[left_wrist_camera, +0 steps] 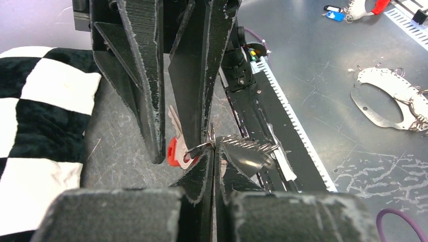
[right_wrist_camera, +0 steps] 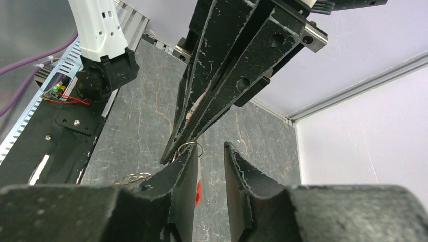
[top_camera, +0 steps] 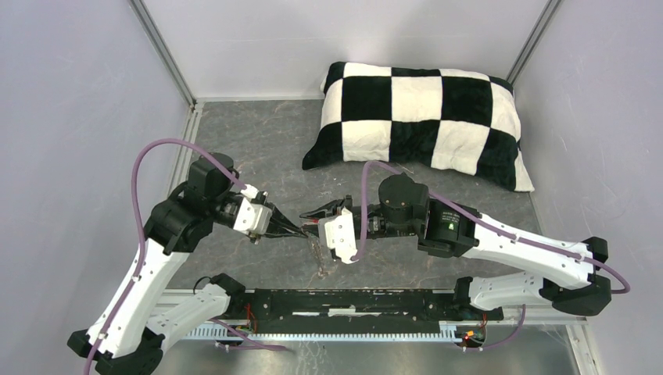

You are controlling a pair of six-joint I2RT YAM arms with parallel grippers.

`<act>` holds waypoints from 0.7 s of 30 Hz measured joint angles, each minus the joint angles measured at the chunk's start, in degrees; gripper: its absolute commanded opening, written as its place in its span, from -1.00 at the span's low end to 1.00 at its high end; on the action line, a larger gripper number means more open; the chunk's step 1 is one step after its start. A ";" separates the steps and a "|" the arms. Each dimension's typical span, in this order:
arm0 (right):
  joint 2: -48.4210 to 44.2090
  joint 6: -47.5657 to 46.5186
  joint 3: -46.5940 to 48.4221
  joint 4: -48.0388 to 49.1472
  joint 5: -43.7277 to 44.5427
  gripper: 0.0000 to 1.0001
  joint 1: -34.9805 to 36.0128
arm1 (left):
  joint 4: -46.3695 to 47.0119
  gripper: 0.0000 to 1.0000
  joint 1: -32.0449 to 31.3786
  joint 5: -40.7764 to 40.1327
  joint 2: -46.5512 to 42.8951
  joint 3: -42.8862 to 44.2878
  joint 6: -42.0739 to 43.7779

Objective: Put the keys on the keyring

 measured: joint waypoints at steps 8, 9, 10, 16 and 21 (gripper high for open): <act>0.94 -0.02 3.04 -2.99 0.72 -0.25 0.17 | 1.55 -0.95 0.00 0.04 -1.01 -0.26 0.00; 1.07 -0.02 3.65 -3.69 0.76 -0.23 0.22 | 1.84 -0.96 0.00 0.09 -1.16 -0.31 0.00; 1.09 -0.02 4.24 -4.37 0.79 -0.21 0.26 | 2.16 -0.96 0.00 0.15 -1.25 -0.31 0.00; 1.09 0.07 6.75 -7.78 0.35 -0.12 0.28 | 2.99 -0.96 0.00 0.26 -1.81 -0.42 0.00; 1.25 0.17 8.55 -9.22 -0.44 -0.12 0.35 | 3.15 -0.96 0.00 0.26 -1.92 -0.52 0.00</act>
